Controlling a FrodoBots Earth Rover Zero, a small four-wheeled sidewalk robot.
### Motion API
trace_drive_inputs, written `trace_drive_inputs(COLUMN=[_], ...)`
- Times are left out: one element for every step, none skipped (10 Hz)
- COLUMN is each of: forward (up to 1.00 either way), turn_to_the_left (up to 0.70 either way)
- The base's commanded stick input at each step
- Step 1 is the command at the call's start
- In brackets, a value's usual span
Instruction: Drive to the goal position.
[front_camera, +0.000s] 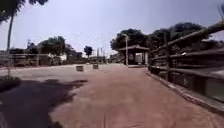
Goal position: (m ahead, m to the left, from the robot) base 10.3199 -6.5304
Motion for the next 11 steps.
trace_drive_inputs(forward=[1.0, 1.0, 1.0, 1.0, 1.0, 1.0, 1.0, 1.0, 1.0, 1.0, 1.0], turn_to_the_left=[0.01, 0.01, 0.01, 0.01, 0.01, 0.01, 0.01, 0.01, 0.01, 0.01, 0.01])
